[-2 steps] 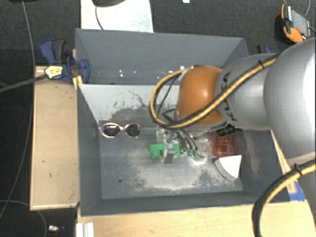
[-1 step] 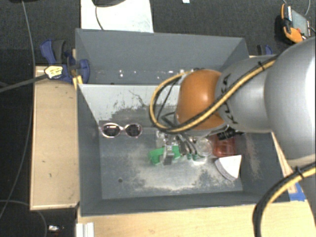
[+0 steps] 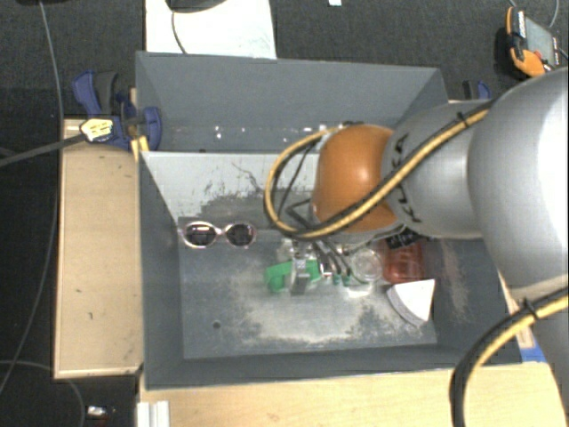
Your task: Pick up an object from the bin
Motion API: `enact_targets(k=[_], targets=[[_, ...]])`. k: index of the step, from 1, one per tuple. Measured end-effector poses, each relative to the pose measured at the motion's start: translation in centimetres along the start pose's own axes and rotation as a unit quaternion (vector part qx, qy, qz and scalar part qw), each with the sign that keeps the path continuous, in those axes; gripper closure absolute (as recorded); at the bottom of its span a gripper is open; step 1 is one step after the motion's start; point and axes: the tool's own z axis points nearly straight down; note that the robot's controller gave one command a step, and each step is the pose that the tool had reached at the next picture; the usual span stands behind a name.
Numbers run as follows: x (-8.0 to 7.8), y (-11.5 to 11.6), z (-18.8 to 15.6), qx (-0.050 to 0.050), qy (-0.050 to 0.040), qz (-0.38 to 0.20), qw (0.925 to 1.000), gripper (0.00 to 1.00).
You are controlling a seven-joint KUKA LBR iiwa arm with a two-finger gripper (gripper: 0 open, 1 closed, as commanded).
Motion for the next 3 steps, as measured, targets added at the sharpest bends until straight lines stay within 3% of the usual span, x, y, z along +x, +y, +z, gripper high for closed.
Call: enact_targets(k=[1, 2, 3], targets=[[-0.2, 0.8, -0.3, -0.001, -0.0015, 0.004, 1.0, 1.0], [0.4, 0.0, -8.6, 0.0, -0.0001, 0.003, 1.0, 1.0], [0.1, 0.2, -13.1, -0.001, -0.0035, 0.002, 1.0, 1.0]])
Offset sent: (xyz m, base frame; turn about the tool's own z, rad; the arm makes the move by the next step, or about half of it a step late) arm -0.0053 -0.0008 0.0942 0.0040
